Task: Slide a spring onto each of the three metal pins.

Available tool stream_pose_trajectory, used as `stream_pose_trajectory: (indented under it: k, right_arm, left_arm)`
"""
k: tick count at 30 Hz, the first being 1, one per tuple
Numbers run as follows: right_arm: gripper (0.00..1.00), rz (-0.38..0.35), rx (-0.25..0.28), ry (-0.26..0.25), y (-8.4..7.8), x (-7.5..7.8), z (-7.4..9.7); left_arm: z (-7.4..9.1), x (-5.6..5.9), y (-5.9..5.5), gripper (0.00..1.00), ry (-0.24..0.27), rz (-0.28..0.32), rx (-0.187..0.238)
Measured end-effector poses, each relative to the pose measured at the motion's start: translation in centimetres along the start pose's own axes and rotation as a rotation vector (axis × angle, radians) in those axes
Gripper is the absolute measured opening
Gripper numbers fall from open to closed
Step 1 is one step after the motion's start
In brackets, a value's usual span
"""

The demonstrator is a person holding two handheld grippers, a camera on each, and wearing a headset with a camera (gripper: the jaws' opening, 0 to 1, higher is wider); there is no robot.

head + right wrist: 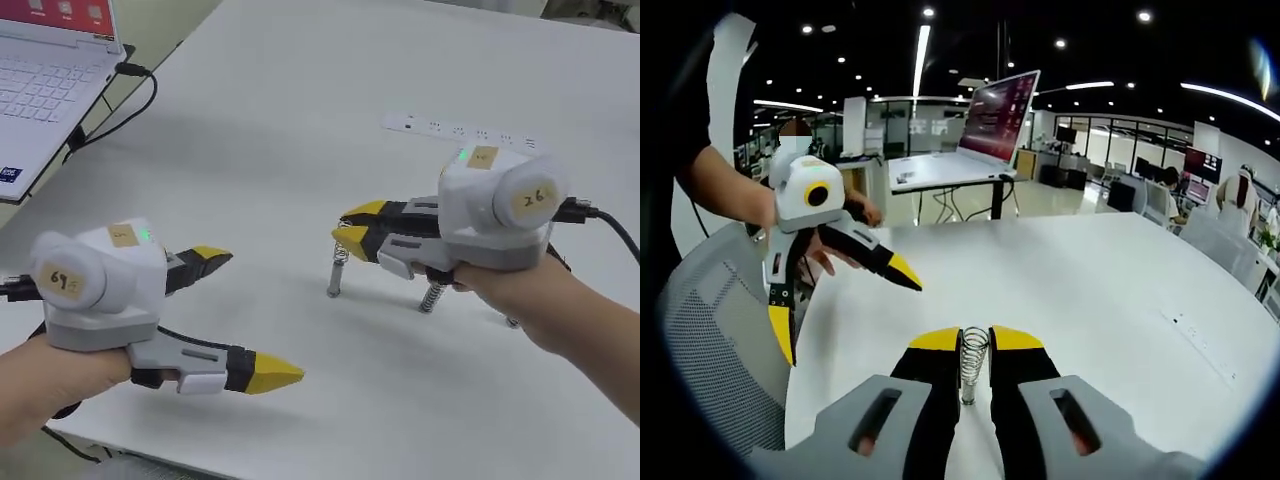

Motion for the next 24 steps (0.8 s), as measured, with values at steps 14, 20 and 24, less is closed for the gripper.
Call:
stream_pose_trajectory:
  k: [14,20,24]
  right_arm:
    - [0.08,-0.021,-0.021,-0.002,-0.8,-0.1,-0.9]
    - [0.08,-0.004,-0.038,-0.002,-1.2,0.0,-1.0]
    - [0.08,-0.004,-0.045,-0.001,-1.5,-0.1,-1.1]
  left_arm:
    - [0.2,0.1,-0.3,0.98,0.006,0.010,0.001]
    - [0.4,0.1,-0.3,0.98,0.008,0.015,0.001]
    - [0.4,0.1,-0.4,0.98,0.012,0.019,0.003]
Point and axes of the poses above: the centre of the closed fingertips' face, and the gripper's own axes: z roughly backward along the fingers, x roughly to its right, y roughly out of its top, the point moved 10 cm from there along z, roughly backward along the fingers, and after that the axes turned 12 degrees about -y, right-handed, at the moved point
